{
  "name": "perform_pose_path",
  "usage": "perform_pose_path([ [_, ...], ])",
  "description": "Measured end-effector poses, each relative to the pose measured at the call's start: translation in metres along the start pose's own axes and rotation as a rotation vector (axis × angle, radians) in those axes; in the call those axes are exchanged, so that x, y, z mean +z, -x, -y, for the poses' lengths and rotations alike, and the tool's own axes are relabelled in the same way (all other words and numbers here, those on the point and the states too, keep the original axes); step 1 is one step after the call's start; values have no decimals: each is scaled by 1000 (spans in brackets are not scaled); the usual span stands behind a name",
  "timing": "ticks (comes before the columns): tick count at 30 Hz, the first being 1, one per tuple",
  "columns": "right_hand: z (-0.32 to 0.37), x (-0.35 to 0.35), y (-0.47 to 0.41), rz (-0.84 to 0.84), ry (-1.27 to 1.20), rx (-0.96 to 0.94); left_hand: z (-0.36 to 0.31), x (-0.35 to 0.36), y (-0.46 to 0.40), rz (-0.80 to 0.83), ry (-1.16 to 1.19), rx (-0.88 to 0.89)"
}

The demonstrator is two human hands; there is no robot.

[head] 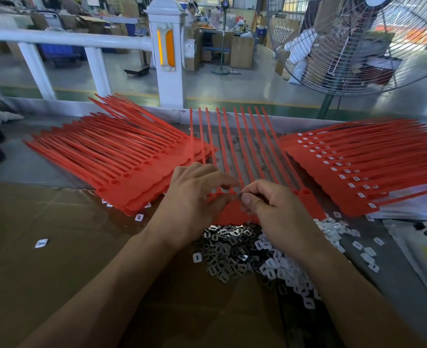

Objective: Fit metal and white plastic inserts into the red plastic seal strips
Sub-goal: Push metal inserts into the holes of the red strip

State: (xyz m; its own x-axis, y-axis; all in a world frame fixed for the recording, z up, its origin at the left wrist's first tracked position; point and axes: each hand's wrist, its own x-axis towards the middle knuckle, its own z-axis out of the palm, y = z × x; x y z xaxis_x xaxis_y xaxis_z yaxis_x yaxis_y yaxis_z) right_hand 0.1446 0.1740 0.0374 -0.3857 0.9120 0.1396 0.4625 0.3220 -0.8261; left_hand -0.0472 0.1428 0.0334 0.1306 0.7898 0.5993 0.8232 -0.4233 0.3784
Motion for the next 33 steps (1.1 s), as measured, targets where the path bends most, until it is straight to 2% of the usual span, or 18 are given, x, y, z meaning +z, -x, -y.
perform_pose_path([
  [6, 1, -1, 1, 9, -9, 5, 1, 0, 0, 41, -57, 109],
  [11, 0, -1, 0, 10, -14, 2, 2, 2, -1, 19, -62, 97],
  [14, -1, -1, 0, -31, -13, 2, 3, 3, -1, -7, -49, 35],
  [17, -2, -2, 0, -99, 24, 12, 10, 3, -1, -43, -70, -112],
  [21, -1, -3, 0, -135, 113, 13, 17, 5, -2, 12, -137, -239],
  [26, 0, -4, 0, -148, 152, 12, 20, 13, -4, 86, -204, -268],
  [33, 1, -5, 0, -153, 193, -5, 23, 17, -5, 101, -208, -263],
])
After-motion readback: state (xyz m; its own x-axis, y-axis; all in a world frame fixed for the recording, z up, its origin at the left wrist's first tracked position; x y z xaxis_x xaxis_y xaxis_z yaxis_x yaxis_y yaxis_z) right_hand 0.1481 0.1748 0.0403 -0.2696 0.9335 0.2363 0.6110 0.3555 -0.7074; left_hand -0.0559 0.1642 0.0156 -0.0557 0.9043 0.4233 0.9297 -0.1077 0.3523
